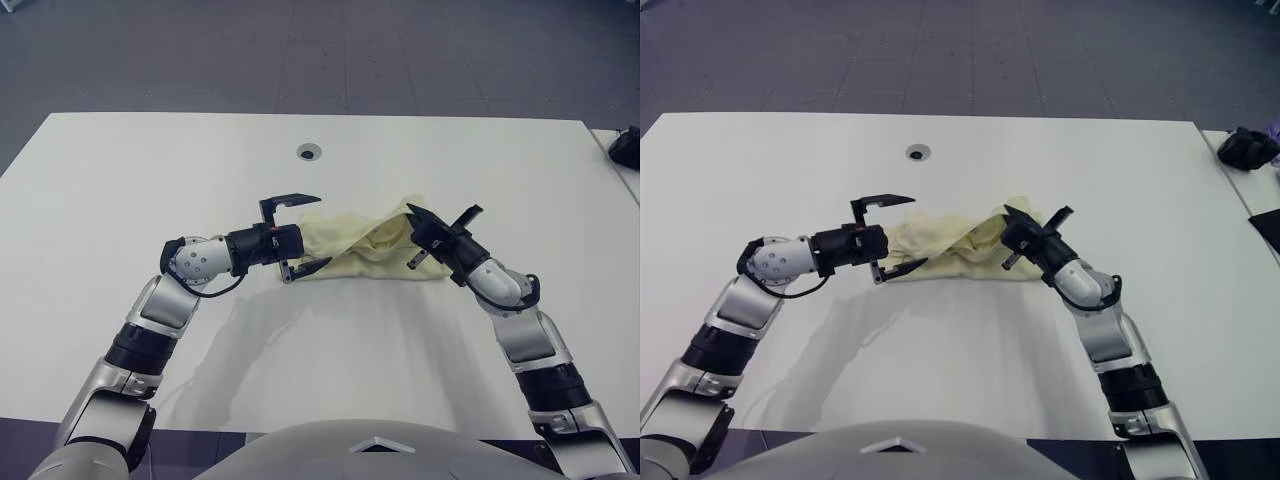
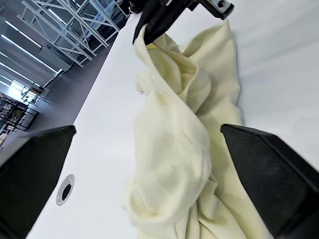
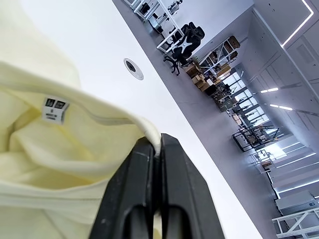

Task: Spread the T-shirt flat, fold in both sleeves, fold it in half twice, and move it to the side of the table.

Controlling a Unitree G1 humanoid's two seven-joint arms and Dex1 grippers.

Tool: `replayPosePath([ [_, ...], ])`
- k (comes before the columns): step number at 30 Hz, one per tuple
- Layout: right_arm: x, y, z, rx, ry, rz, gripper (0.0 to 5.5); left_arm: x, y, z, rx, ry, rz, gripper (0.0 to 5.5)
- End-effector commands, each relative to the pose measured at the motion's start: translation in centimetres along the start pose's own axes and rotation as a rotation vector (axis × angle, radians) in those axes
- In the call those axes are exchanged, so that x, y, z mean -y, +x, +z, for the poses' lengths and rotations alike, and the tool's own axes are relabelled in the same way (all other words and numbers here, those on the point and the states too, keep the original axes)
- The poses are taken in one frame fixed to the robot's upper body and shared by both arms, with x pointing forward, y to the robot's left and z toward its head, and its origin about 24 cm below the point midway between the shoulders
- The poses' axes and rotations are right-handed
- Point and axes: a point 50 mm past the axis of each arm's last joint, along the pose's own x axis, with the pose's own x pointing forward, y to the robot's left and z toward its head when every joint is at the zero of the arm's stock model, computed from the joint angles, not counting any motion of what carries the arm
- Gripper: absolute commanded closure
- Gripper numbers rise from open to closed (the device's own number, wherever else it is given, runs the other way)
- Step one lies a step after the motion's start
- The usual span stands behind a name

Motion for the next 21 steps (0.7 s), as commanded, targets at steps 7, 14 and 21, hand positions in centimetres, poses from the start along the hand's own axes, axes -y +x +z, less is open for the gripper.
replayPosePath([
  [7, 0.2, -0.3, 0.2, 0.010, 0.011, -0.006, 5.50, 0.8, 1.3, -1.2, -0.076, 0.108, -0.134, 1.71],
  [14, 0.2, -0.3, 0.9, 0.050, -0.008, -0.018, 5.50, -0.3, 2.5, -1.0, -0.069, 0.136, -0.110, 2.87],
  [21, 0.2, -0.5, 1.1, 0.057, -0.007, -0.027, 5.50, 0.7, 2.4, -1.4, -0.089, 0.102, -0.176, 3.98],
])
